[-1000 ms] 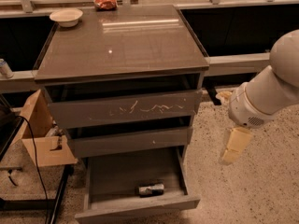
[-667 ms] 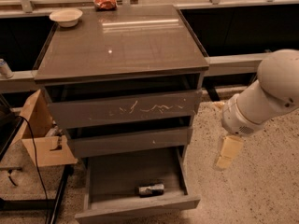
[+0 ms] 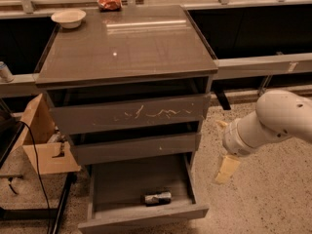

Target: Pick redbull can from bottom drawer and place on counter

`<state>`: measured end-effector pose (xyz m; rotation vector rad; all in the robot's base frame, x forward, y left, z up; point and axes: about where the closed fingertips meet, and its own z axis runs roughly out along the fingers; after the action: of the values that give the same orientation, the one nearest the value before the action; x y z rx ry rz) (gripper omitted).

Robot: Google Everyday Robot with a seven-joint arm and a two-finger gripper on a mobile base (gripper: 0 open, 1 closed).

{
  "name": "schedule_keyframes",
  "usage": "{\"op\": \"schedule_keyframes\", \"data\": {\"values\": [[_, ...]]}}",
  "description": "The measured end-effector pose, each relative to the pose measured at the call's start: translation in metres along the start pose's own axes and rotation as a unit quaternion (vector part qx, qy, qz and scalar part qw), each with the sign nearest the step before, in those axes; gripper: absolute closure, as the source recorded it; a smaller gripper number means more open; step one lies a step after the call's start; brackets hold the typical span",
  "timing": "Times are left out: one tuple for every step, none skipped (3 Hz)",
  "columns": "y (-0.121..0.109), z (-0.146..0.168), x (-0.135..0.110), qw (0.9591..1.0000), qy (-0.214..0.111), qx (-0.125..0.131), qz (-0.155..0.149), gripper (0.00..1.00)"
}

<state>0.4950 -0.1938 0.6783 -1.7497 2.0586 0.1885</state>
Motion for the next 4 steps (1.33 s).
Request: {"op": "schedule_keyframes", "data": {"values": [[-0.008,0.062,0.022,0.9996,-0.027,0.000,0.004,0.00],[-0.008,0.062,0.022,0.9996,-0.027,0.000,0.004,0.00],[-0.003,0.074,0.024,0.9995,-0.029,-0.011,-0.002,0.00],[0.007,0.111,0.032,0.9990,-0.030,-0.029,-0.016,0.00]]}}
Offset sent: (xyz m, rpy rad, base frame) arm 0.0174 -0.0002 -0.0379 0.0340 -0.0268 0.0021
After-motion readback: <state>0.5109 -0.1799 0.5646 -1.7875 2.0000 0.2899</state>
